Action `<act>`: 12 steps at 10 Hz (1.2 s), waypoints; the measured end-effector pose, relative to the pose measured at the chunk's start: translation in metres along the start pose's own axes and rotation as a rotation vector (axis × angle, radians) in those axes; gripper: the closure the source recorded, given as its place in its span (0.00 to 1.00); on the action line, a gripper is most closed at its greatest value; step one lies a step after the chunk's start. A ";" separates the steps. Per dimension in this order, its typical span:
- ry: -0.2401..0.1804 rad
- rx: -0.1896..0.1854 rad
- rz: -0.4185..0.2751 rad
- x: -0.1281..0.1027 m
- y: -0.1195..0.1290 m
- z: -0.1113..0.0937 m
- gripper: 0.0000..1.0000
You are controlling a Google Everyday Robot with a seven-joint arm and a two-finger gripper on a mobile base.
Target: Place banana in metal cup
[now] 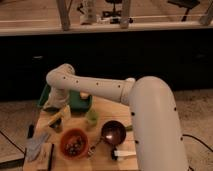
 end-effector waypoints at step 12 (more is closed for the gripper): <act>-0.006 0.006 0.009 0.013 0.003 -0.007 0.20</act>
